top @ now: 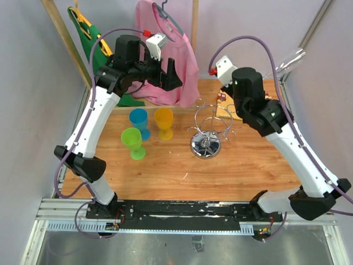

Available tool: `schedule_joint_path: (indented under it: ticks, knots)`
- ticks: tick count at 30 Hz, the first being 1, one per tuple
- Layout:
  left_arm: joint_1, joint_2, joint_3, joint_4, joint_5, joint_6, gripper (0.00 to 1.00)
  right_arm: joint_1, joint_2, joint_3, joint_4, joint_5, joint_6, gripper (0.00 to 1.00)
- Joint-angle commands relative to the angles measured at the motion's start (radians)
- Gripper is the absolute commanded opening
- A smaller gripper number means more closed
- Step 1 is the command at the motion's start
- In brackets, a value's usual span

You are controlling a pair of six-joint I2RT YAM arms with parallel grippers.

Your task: Take the wine glass off the wine glass rack

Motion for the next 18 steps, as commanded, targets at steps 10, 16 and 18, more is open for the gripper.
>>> schedule_joint_path:
  ticks: [10, 16, 18]
  knots:
    - [-0.009, 0.069, 0.204, 0.000, -0.126, 0.036, 0.99, 0.223, -0.153, -0.260, 0.294, 0.269, -0.256, 0.01]
    - [-0.006, 0.066, 0.202, 0.015, -0.118, 0.060, 0.99, 0.335, -0.129, -0.290, 0.328, 0.293, -0.314, 0.01]
    - [-0.003, 0.065, 0.200, 0.033, -0.125, 0.066, 0.99, 0.363, -0.126, -0.307, 0.347, 0.297, -0.330, 0.01]
